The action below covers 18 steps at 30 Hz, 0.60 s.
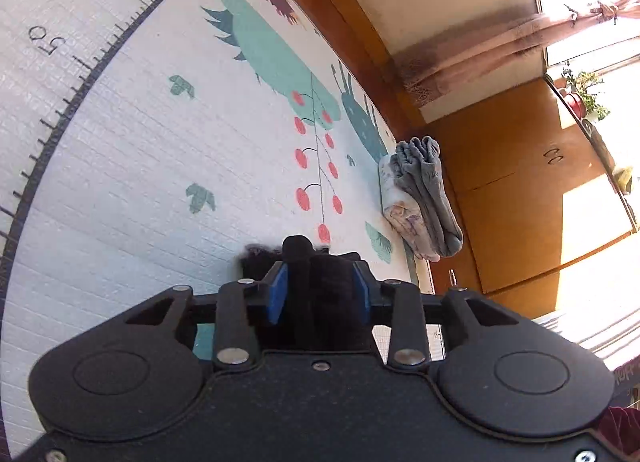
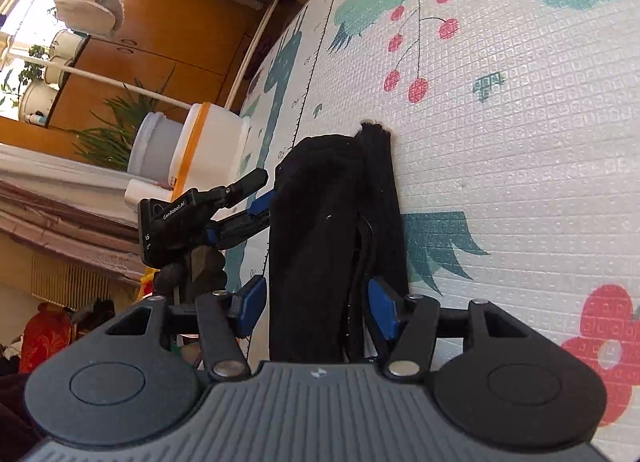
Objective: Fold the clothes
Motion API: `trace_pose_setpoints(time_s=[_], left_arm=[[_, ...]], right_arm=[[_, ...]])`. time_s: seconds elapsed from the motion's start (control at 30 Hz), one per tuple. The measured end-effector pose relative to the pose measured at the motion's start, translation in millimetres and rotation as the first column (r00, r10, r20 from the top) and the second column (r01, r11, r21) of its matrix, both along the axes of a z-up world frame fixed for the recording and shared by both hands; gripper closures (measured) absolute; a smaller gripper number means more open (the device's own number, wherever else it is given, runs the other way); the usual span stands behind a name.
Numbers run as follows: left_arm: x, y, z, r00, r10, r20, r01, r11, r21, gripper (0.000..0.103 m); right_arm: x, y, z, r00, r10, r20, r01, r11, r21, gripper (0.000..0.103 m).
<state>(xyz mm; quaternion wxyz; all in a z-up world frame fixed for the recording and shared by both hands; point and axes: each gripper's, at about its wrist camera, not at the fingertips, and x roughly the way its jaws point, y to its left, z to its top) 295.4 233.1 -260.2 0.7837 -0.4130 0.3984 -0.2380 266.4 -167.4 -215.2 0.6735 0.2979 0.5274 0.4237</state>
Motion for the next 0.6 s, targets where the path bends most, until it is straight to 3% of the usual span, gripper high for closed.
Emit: trace_pose_setpoints(time_s=[0.07,0.13,0.23,0.3,0.37,0.5,0.6], left_arm=[[-7.0,0.6,-0.9,1.0,-0.004,0.01,0.004,1.0,0.001,0.057],[-9.9,-3.4,0.9,0.999,-0.019,0.028,0.018,0.999,0.049,0.057],[-8.3,-16.2,5.5,0.995,-0.063,0.071,0.051,0.985,0.163,0.06],[-7.0,-23.5,7.1,0.993,-0.081,0.082,0.06,0.971,0.233,0.087],[-10.5,-24.5,15.8,0.988,-0.086,0.13,0.051,0.967,0.248,0.09],[-16.3,-22.2,37.5,0.966,-0.082,0.246,0.03,0.977,0.209,0.092],[0.7,-35.4,28.7,0.978,-0.086,0.188,0.022,0.948,0.317,0.092]], right_arm=[[-2.9,5.1,3.7,0.999,0.017,0.042,-0.016,0.999,-0.029,0.049],[-5.8,2.9,4.7,0.998,0.01,0.061,-0.008,0.999,-0.034,0.054],[-10.1,-0.3,6.2,0.996,0.0,0.09,0.004,0.999,-0.04,0.076],[-13.0,-2.5,7.3,0.994,-0.007,0.109,0.012,0.999,-0.044,0.082],[-15.9,-4.7,8.3,0.992,-0.014,0.129,0.02,0.999,-0.047,0.084],[-21.6,-9.0,10.3,0.986,-0.028,0.167,0.037,0.998,-0.054,0.085],[-19.6,-9.2,6.5,0.986,-0.04,0.163,0.052,0.996,-0.073,0.081]])
